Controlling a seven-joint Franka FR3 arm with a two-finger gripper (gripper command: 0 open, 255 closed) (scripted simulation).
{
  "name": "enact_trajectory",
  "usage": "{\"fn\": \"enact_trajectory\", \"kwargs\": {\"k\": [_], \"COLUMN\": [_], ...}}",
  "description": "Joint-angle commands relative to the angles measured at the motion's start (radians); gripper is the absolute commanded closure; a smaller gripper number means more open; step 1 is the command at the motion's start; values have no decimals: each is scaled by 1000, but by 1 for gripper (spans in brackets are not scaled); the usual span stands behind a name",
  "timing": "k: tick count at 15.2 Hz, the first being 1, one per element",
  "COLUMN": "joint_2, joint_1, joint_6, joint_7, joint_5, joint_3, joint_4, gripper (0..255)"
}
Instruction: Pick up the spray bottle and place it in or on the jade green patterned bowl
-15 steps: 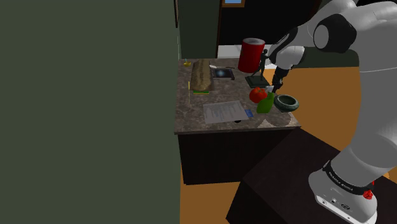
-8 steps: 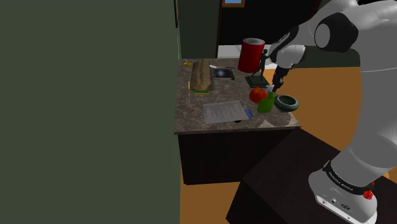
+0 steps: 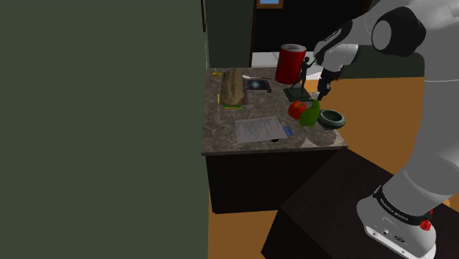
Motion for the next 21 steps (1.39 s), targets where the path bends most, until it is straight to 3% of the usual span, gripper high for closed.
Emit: {"fn": "enact_trajectory", "kwargs": {"k": [1,21], "joint_2": [-13,-146], "joint_1": [4,36], "joint_6": [-19,-221], "joint_7": [9,81], "joint_5": [-10,-108], "joint_3": [-6,-59], "joint_4": [7,98], "gripper": [255,255]}}
